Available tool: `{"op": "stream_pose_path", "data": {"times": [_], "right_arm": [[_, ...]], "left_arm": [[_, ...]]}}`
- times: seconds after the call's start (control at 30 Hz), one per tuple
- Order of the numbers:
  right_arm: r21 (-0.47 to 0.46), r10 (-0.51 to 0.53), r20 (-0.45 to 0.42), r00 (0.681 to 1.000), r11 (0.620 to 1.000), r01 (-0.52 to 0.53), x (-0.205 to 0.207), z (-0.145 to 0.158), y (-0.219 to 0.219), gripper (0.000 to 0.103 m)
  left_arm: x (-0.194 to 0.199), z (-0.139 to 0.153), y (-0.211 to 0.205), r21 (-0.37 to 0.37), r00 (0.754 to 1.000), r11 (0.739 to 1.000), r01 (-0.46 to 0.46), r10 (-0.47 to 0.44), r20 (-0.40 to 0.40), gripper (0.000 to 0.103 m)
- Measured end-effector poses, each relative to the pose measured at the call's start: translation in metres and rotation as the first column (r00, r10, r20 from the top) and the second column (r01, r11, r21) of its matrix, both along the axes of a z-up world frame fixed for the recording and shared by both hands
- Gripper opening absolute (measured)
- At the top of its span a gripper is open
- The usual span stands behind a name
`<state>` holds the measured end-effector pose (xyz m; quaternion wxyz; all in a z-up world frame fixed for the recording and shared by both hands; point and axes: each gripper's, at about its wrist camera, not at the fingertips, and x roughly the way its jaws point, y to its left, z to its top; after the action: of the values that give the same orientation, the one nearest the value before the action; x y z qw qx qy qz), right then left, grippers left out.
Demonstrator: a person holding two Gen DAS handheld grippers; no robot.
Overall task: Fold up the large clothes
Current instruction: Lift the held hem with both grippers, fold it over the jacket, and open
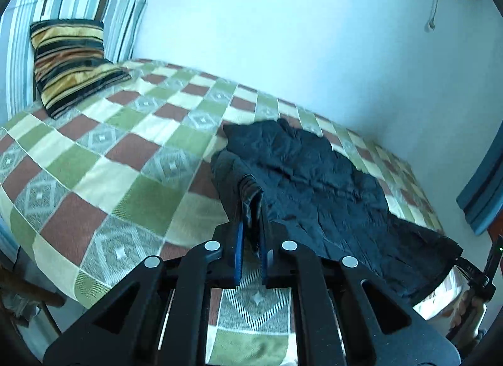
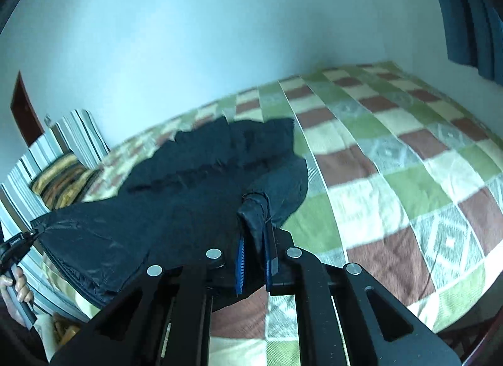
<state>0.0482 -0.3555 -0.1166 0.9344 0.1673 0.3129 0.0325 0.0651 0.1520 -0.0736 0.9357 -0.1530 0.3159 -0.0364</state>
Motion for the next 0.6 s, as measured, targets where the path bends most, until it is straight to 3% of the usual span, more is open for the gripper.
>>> {"op": "stream_pose_path", "data": {"times": [0.2,0.4,0.6], "right_arm": [[0.042,0.014,0.021,1.000,0.999,-0.015,0.042,0.015,-0.008,0.009],[0.044,0.017,0.005,1.000,0.999,-0.017,0.108,0.017,-0.009,0.009],[0.093,0.001,-0.051,0.999,0.996,0.003,0.189,0.003,-0.021,0.009]], "left_arm": [[0.049,-0.003,0.011,0.008,0.999,0.999,-0.034,0.034,-0.032,0.008],[0.128,-0.006,0.005,0.066,0.999,0.997,-0.035,0.037,-0.032,0.008],[0.220,-0.016,-0.005,0.077,0.997,0.997,-0.029,0.034,-0.071,0.008]]}}
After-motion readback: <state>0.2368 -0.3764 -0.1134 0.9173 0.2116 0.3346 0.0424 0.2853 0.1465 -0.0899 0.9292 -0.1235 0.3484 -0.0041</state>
